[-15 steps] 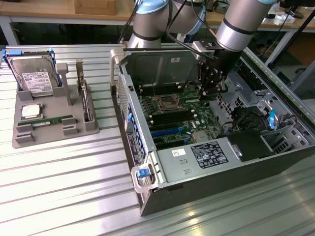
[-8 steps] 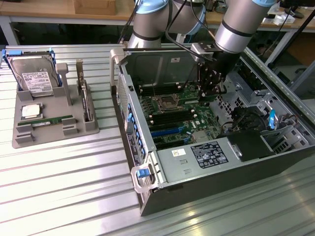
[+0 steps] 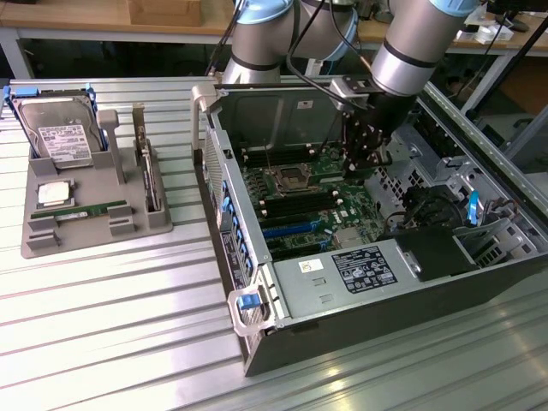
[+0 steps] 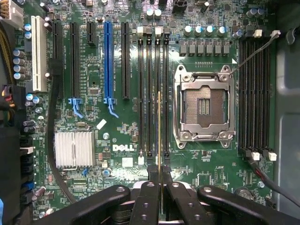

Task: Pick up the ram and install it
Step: 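Insert the ram into the slot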

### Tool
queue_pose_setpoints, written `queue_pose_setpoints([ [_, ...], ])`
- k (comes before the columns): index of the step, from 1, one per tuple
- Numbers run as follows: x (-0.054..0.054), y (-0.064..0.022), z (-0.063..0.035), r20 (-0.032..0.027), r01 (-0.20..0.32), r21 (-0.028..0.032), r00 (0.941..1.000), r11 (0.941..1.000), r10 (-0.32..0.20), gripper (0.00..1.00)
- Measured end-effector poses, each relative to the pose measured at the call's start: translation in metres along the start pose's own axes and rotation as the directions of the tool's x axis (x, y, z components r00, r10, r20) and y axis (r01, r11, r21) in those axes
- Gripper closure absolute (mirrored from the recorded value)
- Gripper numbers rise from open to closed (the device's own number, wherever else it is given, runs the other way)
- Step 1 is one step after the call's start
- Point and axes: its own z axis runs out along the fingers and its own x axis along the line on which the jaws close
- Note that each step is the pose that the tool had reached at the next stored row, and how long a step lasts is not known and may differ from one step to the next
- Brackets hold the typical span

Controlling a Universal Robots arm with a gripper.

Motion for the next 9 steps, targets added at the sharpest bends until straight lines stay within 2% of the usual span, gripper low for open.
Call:
queue_pose_setpoints([
  [9,0.0001,0.0042,0.0056,0.0000,0.000,0.0000,1.0000,1.0000,0.000,0.88],
])
